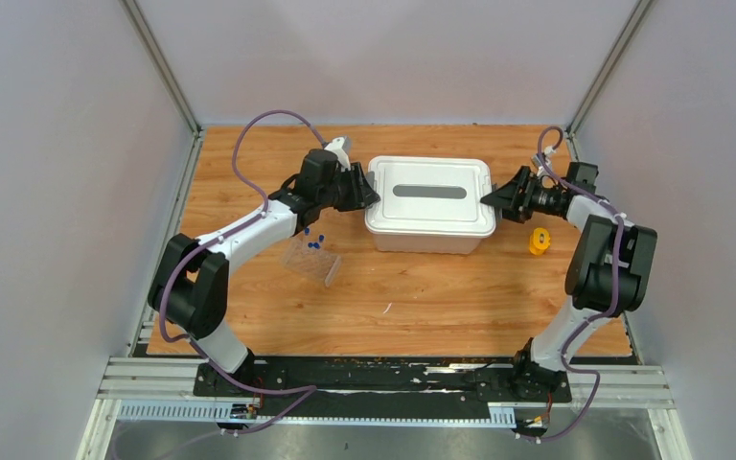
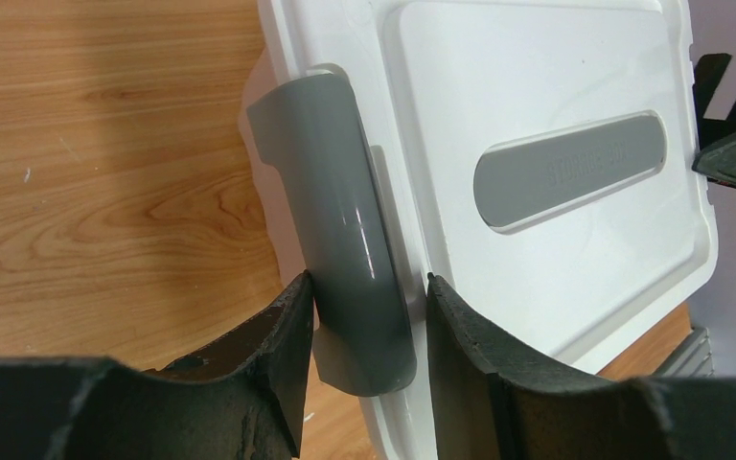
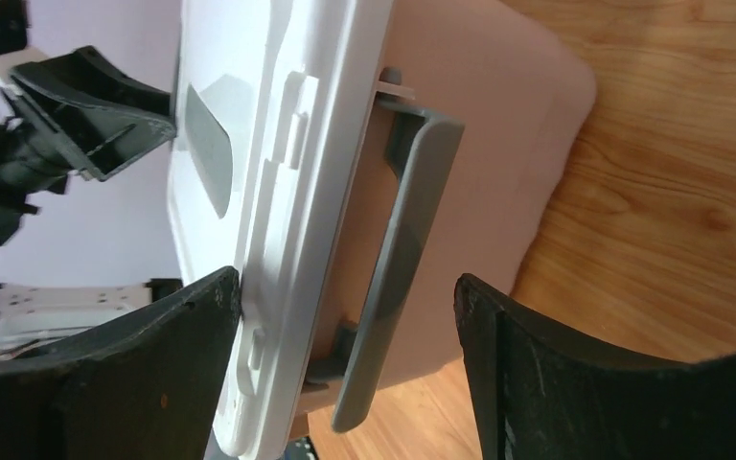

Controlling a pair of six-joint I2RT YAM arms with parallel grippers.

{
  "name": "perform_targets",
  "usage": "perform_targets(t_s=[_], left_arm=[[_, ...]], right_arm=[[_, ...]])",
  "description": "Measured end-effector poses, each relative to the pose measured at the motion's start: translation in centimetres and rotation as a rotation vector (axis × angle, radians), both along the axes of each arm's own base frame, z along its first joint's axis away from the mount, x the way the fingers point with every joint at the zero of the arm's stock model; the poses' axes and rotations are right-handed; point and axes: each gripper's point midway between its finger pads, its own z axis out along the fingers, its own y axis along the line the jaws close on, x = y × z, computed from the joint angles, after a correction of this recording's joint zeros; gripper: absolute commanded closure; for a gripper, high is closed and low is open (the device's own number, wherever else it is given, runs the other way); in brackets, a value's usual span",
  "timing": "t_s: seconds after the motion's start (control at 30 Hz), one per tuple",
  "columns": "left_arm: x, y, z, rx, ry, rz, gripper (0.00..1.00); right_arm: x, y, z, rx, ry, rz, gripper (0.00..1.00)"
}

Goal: Organize the chemistry lab equipment
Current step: Close the lid of the storage box.

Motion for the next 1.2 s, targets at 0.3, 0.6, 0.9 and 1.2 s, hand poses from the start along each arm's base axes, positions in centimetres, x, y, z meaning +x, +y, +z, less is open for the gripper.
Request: perform_targets(t_s=[0.3, 0.6, 0.9, 1.2], left_arm=[[0.0, -0.1, 0.0, -0.005, 0.0, -0.009, 0.6], [-0.1, -0.2, 0.0, -0.013, 0.004, -0.022, 0.61], [-0.1, -0.2, 0.0, -0.014, 0.004, -0.025, 0.61], [-0.2, -0.3, 0.0, -0.014, 0.004, -0.034, 0.6]], right_arm=[[-0.7, 1.3, -0.8, 0.255, 0.132, 0.09, 0.26], [-0.7, 1.6, 0.5, 0.193, 0.093, 0.083, 0.52], [-0.8, 1.4, 1.3, 0.033, 0.066, 0.029, 0.64], [-0.8, 1.5, 1.3, -0.144, 0.057, -0.012, 0.63]])
